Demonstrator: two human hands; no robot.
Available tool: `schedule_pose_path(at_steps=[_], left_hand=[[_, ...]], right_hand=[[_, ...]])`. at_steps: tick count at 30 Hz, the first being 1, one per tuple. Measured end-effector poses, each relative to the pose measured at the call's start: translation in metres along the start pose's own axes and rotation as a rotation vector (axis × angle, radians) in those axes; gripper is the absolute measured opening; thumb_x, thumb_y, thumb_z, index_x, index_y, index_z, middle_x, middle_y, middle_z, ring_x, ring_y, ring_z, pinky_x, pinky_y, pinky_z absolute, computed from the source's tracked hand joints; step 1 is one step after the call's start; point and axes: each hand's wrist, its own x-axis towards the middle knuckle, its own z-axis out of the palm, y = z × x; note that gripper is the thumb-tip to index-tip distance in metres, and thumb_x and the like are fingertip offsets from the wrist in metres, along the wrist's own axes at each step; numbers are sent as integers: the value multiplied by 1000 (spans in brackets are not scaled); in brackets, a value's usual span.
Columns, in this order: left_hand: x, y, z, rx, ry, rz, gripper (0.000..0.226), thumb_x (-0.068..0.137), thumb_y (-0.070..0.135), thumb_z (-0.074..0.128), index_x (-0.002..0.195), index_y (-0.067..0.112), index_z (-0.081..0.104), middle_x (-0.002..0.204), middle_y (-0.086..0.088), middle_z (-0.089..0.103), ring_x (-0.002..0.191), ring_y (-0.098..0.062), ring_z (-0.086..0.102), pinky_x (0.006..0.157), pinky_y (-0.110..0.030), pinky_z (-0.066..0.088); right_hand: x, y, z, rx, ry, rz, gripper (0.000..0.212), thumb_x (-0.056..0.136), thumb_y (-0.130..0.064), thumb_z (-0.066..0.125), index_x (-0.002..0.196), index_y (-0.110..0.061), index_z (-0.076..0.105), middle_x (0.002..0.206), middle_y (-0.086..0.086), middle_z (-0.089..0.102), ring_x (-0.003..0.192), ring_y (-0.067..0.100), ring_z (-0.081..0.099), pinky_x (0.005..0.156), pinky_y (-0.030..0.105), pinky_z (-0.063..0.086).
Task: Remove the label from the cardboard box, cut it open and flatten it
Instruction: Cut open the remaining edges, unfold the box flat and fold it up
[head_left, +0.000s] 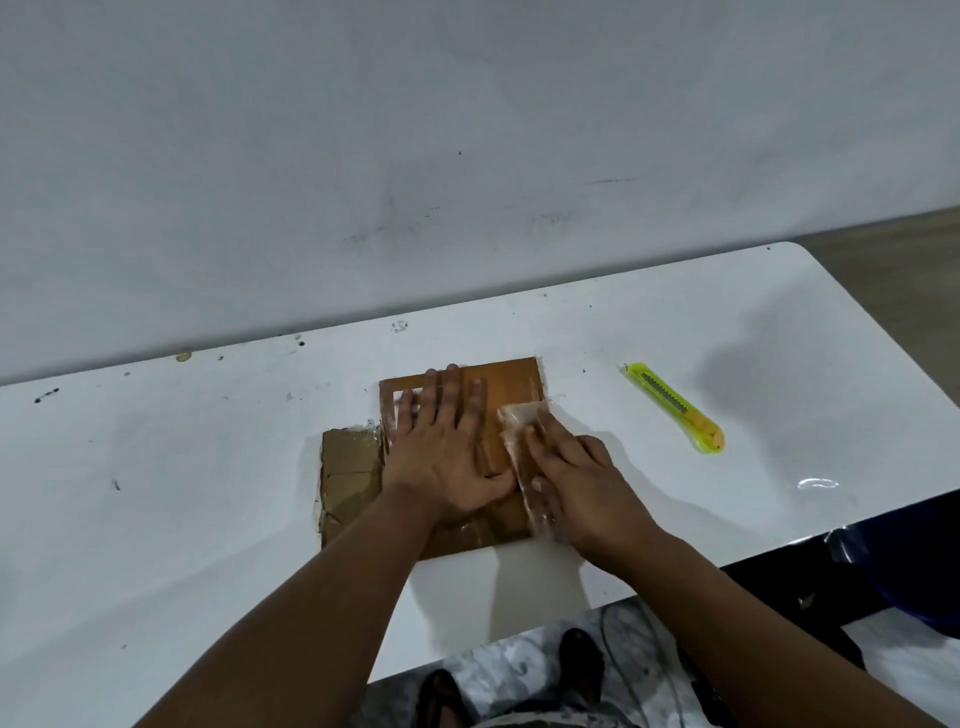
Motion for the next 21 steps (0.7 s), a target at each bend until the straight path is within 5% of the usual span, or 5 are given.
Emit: schedule_pose_path(at_steps=[6, 11, 15, 18, 21], left_hand=[[0, -6, -2, 0, -30, 52, 116, 73, 88, 15, 162, 21, -17, 167, -14, -27, 153, -33, -29, 125, -53, -9], [0, -14, -10, -91, -56, 83, 114, 76, 84, 26, 162, 20, -15, 168, -10, -24, 151, -28, -32, 125, -43, -16], [-14, -13, -21, -190, 70, 100, 91, 95, 66, 37, 164, 21, 0, 172, -4, -4, 156, -19, -19, 123, -33, -14], [-41, -20, -28, -309, 323, -111, 78, 94, 60, 31, 162, 21, 25, 168, -3, 27, 157, -26, 14, 128, -45, 10], [-72, -33, -33, -448, 484, -549, 69, 93, 52, 53, 152, 18, 42, 151, -9, 46, 139, -35, 36, 111, -51, 34]], right_hand=[[0, -2, 1, -136, -121, 148, 55, 102, -49, 15, 152, -42, -5, 160, -19, -17, 150, 30, -9, 118, 48, 15], [2, -4, 8, -189, -130, 180, 64, 103, -39, 31, 150, -42, -13, 159, -16, -24, 150, 32, -8, 118, 54, 11], [1, -4, 8, -246, -111, 168, 77, 100, -30, 42, 150, -41, -15, 159, -16, -26, 150, 33, -2, 115, 54, 19], [1, -5, 6, -300, -130, 163, 93, 94, -24, 55, 150, -39, -17, 159, -12, -26, 150, 34, 0, 114, 54, 22], [1, -5, 4, -329, -123, 153, 92, 93, -24, 56, 151, -38, -15, 160, -10, -23, 149, 35, 3, 113, 54, 24]])
